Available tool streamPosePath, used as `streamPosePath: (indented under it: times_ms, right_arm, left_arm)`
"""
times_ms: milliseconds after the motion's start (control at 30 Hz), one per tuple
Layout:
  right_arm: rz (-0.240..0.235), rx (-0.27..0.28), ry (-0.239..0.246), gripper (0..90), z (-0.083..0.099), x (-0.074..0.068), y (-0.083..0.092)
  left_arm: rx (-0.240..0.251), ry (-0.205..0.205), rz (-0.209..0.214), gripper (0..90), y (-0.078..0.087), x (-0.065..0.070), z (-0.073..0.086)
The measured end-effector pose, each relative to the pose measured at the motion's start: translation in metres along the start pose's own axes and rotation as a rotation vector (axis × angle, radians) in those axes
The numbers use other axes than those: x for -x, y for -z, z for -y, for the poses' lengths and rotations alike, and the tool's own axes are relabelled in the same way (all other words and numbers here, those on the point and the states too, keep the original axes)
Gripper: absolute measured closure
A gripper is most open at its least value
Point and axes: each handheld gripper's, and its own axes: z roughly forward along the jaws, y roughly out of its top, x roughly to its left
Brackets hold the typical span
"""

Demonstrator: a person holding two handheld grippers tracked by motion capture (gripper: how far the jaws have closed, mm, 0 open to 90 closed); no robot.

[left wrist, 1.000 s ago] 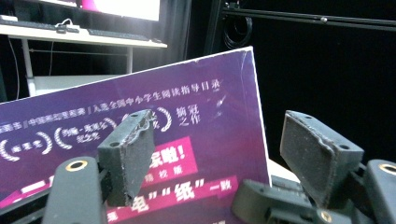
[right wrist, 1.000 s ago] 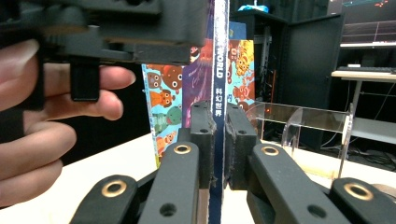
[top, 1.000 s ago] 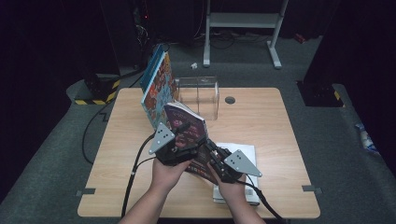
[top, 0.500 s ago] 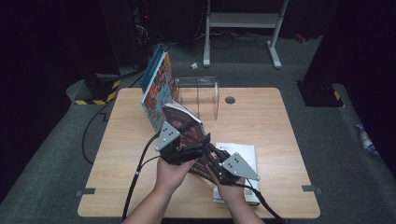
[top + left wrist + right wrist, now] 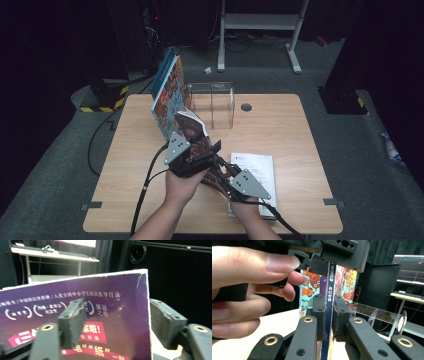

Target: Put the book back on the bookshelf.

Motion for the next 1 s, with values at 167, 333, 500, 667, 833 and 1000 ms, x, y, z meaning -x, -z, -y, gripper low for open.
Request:
streamPosePath:
  times_ms: [167, 333, 500, 667, 833, 1000]
  right_arm:
    - [-0.003, -0.007, -0.002, 81.8, 0.001, -0.001, -0.001]
    - [0.002, -0.009, 0.002, 81.7, 0.001, -0.002, -0.002]
    - [0.008, -0.022, 0.005, 80.0, 0.002, -0.003, -0.004]
    - [0.008, -0.039, 0.004, 76.5, 0.003, -0.003, -0.004]
    - [0.002, -0.039, 0.0, 71.3, 0.005, -0.003, -0.006]
    - [-0.024, -0.045, -0.03, 64.2, 0.004, -0.002, -0.008]
  left_arm:
    - [-0.007, -0.039, -0.023, 43.1, 0.001, 0.003, -0.001]
    - [-0.02, -0.037, -0.032, 45.4, -0.001, 0.004, -0.002]
    - [-0.032, -0.048, -0.045, 52.8, -0.002, 0.007, -0.003]
    - [-0.027, -0.056, -0.054, 62.1, -0.002, 0.01, -0.002]
    - [-0.009, -0.058, -0.052, 71.5, 0.0, 0.012, -0.003]
    - [0.011, -0.065, -0.055, 78.4, 0.001, 0.012, -0.004]
